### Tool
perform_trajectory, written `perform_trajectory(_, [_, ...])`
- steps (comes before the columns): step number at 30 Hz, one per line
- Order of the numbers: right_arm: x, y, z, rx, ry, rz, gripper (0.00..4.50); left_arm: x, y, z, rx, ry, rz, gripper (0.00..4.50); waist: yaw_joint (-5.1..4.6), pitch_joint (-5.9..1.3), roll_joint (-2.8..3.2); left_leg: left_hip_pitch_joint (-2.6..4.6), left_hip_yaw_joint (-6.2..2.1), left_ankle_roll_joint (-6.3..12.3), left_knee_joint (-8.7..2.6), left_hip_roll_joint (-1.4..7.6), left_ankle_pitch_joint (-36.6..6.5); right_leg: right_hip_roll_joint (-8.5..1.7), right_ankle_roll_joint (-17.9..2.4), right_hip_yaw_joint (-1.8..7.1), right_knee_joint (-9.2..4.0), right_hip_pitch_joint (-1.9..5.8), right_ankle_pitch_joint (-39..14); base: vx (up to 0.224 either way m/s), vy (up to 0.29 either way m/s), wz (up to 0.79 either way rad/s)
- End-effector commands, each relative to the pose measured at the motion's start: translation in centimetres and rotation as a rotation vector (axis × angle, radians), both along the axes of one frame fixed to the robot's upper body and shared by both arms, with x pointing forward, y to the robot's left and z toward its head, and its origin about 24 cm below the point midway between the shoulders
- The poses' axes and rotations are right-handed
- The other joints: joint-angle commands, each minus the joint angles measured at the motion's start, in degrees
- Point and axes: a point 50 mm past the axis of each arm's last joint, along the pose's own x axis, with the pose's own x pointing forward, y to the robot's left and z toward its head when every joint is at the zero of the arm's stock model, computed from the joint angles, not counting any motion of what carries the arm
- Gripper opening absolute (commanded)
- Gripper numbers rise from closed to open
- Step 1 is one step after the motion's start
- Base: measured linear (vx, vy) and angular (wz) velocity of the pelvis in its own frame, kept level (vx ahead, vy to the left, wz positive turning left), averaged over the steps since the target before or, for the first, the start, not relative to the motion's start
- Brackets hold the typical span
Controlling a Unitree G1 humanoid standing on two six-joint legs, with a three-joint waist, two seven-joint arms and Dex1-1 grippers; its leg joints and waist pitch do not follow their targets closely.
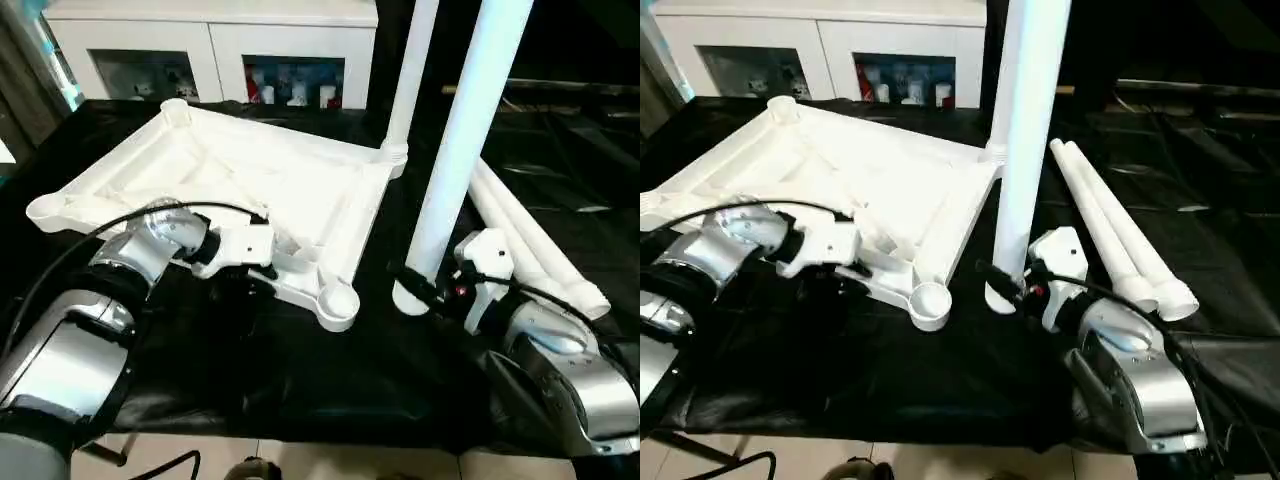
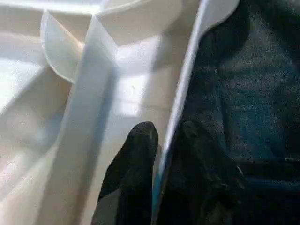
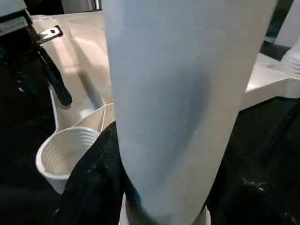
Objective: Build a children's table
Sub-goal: Insert table leg to table base
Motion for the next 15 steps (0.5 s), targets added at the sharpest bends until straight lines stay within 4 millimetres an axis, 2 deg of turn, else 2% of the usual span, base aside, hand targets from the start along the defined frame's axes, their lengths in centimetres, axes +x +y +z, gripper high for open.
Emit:
perform_trajectory(1, [-0.1, 0.1, 0.6, -0.005, -0.021, 0.011, 1.90, 0.0, 0.1, -0.1, 0.040, 0.004, -0.012, 0.63, 0.23, -4.40, -0.01, 1.84, -1.67, 2.61, -4.39, 4.59, -10.11, -4.99, -17.56, 2.52, -3.68, 2.47, 1.13, 0.000, 0.000, 0.00])
perform_trajectory(4, [-0.2, 0.1, 0.6, -0.004, -0.020, 0.010, 1.90, 0.3, 0.6, -0.3, 0.075, -0.016, 0.036, 0.46, 0.18, -4.32, -0.09, 1.81, -1.66, 2.54, -4.41, 4.55, -10.40, -5.03, -17.52, 2.56, -3.78, 2.50, 0.71, 0.000, 0.000, 0.00])
perform_trajectory(5, [-0.2, 0.1, 0.6, -0.001, -0.020, 0.006, 1.90, 0.5, 0.7, -0.3, 0.068, -0.023, 0.069, 0.42, 0.14, -4.16, 0.04, 1.81, -1.67, 2.27, -4.51, 4.53, -11.22, -5.01, -17.39, 2.58, -3.97, 2.44, -0.38, 0.000, 0.000, 0.00])
perform_trajectory(7, [-0.1, 0.0, 0.6, 0.013, -0.016, -0.008, 1.90, 0.9, 0.8, -0.1, 0.037, -0.013, 0.154, 0.32, 0.06, -4.09, -0.11, 1.78, -1.70, 1.80, -4.57, 4.50, -11.95, -5.08, -17.31, 2.60, -4.02, 2.55, -1.88, 0.000, 0.000, 0.00])
perform_trajectory(10, [0.2, -0.2, 0.6, 0.032, 0.003, -0.046, 1.90, 1.0, 0.7, 0.1, -0.031, 0.045, 0.235, 0.25, -0.17, -3.87, -0.19, 1.70, -1.82, 1.18, -4.77, 4.42, -12.84, -5.18, -17.01, 2.57, -4.37, 2.60, -5.72, 0.000, 0.000, 0.00])
perform_trajectory(11, [0.4, -0.4, 0.5, 0.049, 0.013, -0.070, 1.90, 0.9, 0.1, 0.1, -0.113, 0.097, 0.262, 0.23, -0.35, -3.93, -0.37, 1.64, -1.77, 1.09, -4.74, 4.40, -12.46, -5.18, -16.92, 2.58, -4.33, 2.66, -5.67, 0.000, 0.000, 0.00])
perform_trajectory(12, [0.5, -0.4, 0.4, 0.059, 0.022, -0.084, 1.90, 0.8, -0.2, 0.0, -0.157, 0.119, 0.277, 0.21, -0.55, -4.00, -0.69, 1.62, -1.64, 1.43, -4.67, 4.38, -11.46, -5.14, -17.43, 2.56, -4.19, 2.67, -4.37, 0.000, 0.000, 0.00])
perform_trajectory(14, [0.8, -0.5, 0.3, 0.079, 0.039, -0.110, 1.90, 0.6, -1.0, -0.4, -0.213, 0.135, 0.316, 0.13, -0.66, -4.12, -0.62, 1.57, -1.40, 2.66, -4.33, 4.20, -9.85, -5.09, -18.25, 2.54, -4.24, 2.61, -2.64, 0.000, 0.000, 0.00])
perform_trajectory(15, [1.0, -0.5, 0.3, 0.089, 0.045, -0.120, 1.90, 0.4, -1.2, -0.8, -0.207, 0.134, 0.341, 0.09, -0.76, -4.20, -1.14, 1.50, -1.28, 3.56, -4.27, 4.28, -8.14, -4.97, -18.55, 2.49, -4.01, 2.69, -0.40, 0.000, 0.000, 0.00])
